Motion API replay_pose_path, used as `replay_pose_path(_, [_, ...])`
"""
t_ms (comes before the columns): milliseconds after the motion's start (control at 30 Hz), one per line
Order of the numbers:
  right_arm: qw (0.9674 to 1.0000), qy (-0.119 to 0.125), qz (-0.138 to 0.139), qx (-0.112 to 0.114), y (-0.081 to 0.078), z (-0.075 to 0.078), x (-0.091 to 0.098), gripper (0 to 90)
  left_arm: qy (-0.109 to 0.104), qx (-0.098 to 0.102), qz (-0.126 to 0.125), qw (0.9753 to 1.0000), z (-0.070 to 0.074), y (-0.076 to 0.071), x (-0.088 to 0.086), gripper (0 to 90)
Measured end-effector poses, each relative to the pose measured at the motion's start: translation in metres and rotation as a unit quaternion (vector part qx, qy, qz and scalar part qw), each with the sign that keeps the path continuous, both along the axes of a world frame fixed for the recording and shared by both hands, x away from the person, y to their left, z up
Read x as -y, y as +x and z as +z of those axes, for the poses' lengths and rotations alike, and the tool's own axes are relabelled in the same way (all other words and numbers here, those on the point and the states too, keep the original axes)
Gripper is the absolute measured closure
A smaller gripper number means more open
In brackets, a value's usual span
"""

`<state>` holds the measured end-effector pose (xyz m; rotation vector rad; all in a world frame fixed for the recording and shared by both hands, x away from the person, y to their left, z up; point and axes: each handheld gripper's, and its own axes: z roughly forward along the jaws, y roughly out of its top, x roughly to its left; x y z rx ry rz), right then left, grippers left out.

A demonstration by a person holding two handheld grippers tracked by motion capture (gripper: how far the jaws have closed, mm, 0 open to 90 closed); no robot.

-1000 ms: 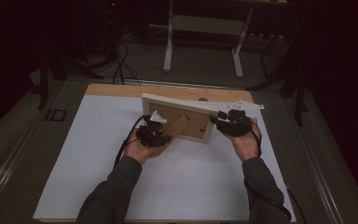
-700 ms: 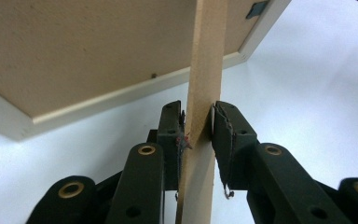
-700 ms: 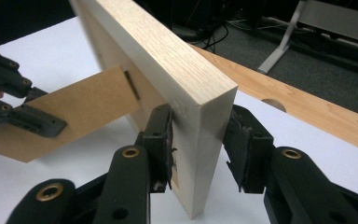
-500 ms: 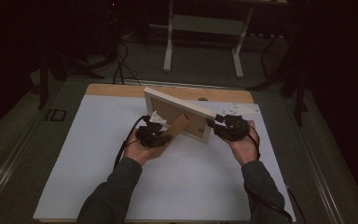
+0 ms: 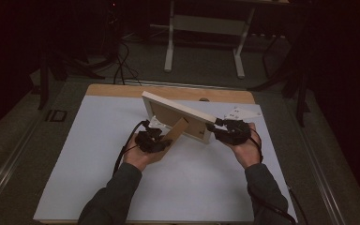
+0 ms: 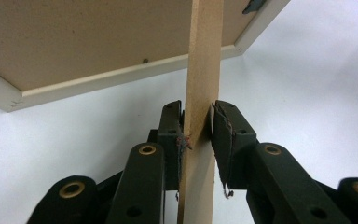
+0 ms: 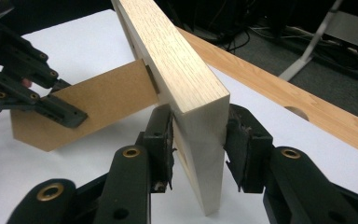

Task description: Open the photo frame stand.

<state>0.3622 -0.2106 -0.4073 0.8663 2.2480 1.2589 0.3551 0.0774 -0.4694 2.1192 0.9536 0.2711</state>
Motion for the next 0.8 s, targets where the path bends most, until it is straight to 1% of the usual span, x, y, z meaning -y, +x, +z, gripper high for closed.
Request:
replay_pose_path(200, [1.0, 0.003, 0.008, 0.0, -0.002, -0.002, 0.0, 62.6, 0.001, 0.002, -0.001, 1.0, -0.002, -0.002, -0.001, 75.0])
replay_pose_path(300, [0.9999, 0.001, 0.009, 0.003, -0.004, -0.002, 0.0, 62.4, 0.003, 0.002, -0.002, 1.0, -0.004, -0.004, -0.001, 75.0])
replay_pose_path(500, [0.9998, -0.011, 0.014, 0.011, -0.009, -0.003, -0.003, 62.4, 0.005, 0.003, -0.002, 1.0, -0.007, -0.007, -0.001, 75.0])
replay_pose_path(800, [0.9994, -0.02, 0.021, 0.017, -0.015, -0.004, -0.006, 62.2, 0.01, 0.002, -0.003, 0.9999, -0.012, -0.01, -0.002, 75.3])
